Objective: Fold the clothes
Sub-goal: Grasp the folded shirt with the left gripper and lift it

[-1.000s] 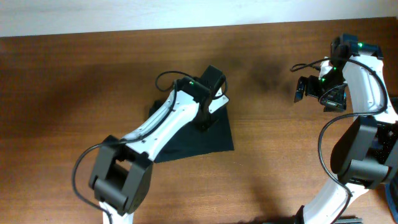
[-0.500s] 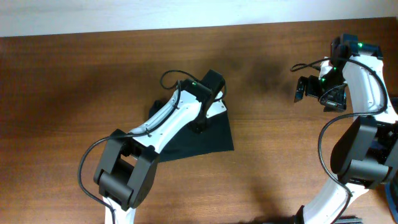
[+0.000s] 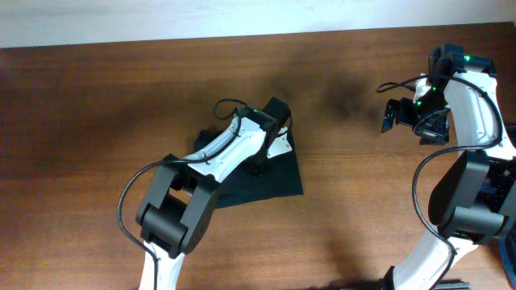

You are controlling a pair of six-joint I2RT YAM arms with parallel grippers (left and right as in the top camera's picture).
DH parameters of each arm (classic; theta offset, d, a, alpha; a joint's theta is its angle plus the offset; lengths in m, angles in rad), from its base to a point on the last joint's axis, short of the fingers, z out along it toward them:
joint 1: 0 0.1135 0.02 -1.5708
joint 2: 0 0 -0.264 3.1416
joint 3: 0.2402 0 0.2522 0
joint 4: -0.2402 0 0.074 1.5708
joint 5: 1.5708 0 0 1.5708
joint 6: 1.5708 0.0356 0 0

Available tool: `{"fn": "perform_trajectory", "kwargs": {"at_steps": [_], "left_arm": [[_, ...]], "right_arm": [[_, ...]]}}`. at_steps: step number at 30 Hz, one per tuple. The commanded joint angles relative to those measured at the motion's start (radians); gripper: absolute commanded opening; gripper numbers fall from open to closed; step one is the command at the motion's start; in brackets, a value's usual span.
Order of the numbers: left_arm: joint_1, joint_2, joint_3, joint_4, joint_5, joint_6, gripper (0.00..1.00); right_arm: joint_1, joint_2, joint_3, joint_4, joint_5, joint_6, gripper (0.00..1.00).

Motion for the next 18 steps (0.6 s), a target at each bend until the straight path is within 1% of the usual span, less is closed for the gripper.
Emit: {"fn": "perform_trajectory", "kwargs": {"at_steps": [1,4,6,10,14,16,18], "left_arm": [[0.036,0.034,-0.003,0.058,0.014,-0.072,0.02],[0.075,0.033,-0.002,0.125,0.014,-0.212,0.06],[0.103,0.033,-0.002,0.163,0.014,-0.291,0.11],[0.161,0.033,0.001,0.210,0.014,-0.397,0.13],[0.219,0.033,0.001,0.218,0.017,-0.560,0.14],[0.240,0.033,0.002,0.229,0.018,-0.586,0.14],[0.257,0.033,0.009,0.240,0.017,-0.586,0.15]], "right_arm": [[-0.002,-0.037,0.011,0.003,0.013,-0.007,0.99],[-0.002,-0.037,0.011,0.003,0.013,-0.007,0.99],[-0.002,-0.037,0.011,0.003,0.013,-0.007,0.99],[-0.002,-0.037,0.011,0.003,0.013,-0.007,0.99],[-0.002,-0.037,0.011,0.003,0.013,-0.007,0.98],[-0.002,-0.037,0.011,0.003,0.013,-0.007,0.99],[-0.002,-0.037,0.011,0.003,0.013,-0.007,0.99]]}}
